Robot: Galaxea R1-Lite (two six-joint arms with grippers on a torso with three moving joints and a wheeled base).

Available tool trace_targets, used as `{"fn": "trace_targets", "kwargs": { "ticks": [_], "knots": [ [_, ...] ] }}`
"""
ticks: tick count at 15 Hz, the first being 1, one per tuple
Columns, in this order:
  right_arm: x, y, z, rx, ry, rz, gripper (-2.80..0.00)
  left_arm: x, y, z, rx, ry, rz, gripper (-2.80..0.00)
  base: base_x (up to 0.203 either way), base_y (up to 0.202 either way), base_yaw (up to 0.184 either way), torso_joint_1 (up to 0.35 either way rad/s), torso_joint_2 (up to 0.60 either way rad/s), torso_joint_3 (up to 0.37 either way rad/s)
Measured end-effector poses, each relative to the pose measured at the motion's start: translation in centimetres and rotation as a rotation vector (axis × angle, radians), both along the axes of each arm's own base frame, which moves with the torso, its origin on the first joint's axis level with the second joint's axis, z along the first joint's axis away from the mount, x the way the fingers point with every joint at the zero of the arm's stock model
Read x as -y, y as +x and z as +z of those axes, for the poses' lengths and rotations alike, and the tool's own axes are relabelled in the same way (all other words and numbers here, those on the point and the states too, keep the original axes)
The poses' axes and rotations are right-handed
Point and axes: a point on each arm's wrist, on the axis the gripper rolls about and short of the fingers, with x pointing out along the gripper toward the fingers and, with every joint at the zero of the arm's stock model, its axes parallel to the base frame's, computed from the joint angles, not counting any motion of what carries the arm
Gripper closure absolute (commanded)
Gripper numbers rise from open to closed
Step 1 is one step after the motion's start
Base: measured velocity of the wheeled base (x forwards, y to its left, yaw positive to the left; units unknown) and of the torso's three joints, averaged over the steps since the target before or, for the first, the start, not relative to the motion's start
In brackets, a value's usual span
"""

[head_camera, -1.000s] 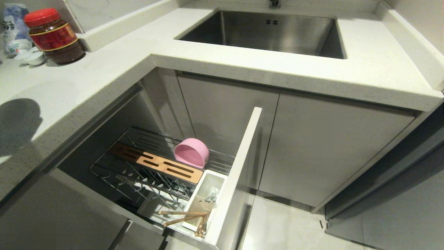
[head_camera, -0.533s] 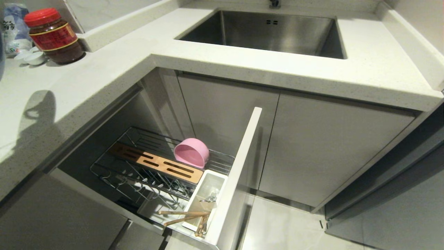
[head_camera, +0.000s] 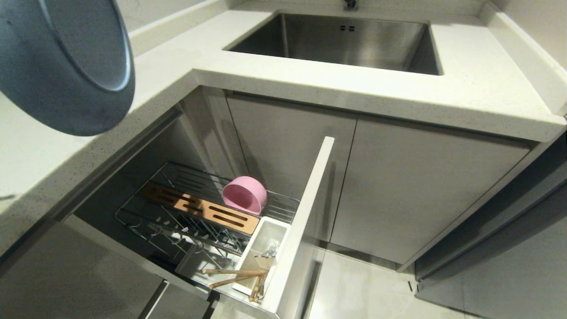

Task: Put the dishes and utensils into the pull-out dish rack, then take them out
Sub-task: Pick up the plate and place it in the cupboard

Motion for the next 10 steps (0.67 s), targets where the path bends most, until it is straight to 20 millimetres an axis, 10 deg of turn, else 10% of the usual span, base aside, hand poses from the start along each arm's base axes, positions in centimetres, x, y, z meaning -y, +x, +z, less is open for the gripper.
{"fn": "trace_targets", "kwargs": {
  "ticks": [10],
  "knots": [
    [0.0, 0.0, 0.0, 0.0, 0.0, 0.0, 0.0, 4.0, 3.7, -9.6, -0.286, -0.169, 0.257, 0.0, 0.0, 0.0, 0.0, 0.0, 0.0, 0.0]
  ]
}}
